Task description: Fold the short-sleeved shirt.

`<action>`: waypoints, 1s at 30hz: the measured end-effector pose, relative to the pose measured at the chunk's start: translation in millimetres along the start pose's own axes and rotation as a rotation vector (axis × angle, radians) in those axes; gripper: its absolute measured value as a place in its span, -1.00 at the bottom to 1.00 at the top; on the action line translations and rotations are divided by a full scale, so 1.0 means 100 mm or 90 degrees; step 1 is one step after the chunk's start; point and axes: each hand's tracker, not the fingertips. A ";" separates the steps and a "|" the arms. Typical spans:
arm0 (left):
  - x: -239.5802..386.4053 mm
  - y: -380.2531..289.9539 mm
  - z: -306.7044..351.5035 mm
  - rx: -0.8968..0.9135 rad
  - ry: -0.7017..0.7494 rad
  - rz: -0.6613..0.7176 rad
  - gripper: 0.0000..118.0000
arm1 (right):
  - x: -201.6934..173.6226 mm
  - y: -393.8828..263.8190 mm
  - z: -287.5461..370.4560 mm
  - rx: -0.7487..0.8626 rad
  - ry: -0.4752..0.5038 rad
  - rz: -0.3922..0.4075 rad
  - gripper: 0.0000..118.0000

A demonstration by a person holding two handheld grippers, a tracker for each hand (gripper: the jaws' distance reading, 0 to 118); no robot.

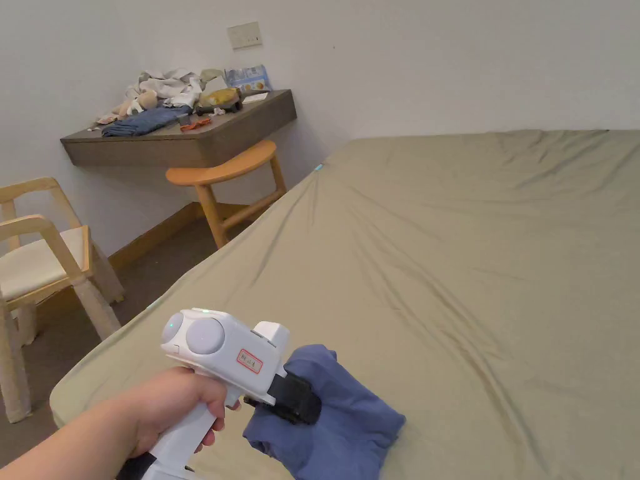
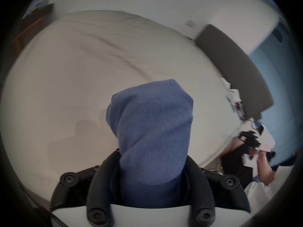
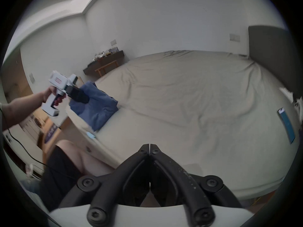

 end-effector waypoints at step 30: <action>1.36 -0.92 0.70 0.481 0.215 0.093 0.45 | -0.29 0.33 0.17 0.047 -0.053 0.138 -0.98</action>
